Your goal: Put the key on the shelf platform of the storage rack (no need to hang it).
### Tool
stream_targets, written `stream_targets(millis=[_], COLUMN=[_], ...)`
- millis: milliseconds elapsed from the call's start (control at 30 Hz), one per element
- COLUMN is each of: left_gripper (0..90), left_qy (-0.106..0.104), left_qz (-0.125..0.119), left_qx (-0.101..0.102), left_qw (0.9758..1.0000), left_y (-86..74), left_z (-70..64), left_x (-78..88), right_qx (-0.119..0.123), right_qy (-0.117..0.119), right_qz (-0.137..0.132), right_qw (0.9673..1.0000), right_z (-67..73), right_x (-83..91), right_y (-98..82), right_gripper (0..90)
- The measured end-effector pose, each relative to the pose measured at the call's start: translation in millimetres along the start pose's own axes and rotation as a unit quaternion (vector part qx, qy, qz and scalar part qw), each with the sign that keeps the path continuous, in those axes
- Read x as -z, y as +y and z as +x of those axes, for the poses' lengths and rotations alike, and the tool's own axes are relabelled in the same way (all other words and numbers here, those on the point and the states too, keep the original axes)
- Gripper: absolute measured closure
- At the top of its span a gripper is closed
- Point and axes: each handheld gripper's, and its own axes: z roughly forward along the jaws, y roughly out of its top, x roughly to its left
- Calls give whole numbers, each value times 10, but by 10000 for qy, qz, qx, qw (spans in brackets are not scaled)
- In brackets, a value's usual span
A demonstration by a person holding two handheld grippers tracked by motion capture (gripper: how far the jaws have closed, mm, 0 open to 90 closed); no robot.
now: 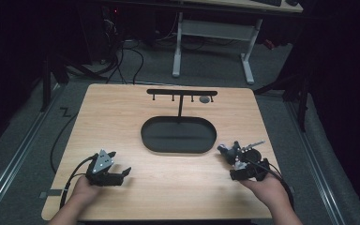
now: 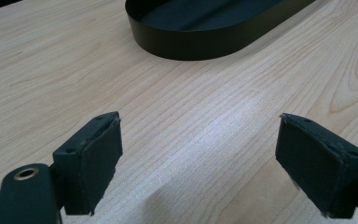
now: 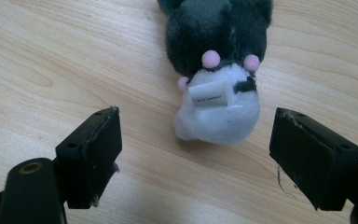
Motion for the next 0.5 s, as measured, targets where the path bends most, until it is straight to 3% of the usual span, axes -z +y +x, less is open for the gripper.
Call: stream_targets(millis=[500], left_gripper=[154], left_qy=[-3], left_qz=[2], left_qx=[1], left_qw=[10000], left_y=[0], left_z=[1], left_x=[-1], right_qx=[-159], right_qy=[-56], right_qz=[253], right_qw=[9995], right_z=[-134], right_x=[-184], right_y=[134], right_gripper=[217])
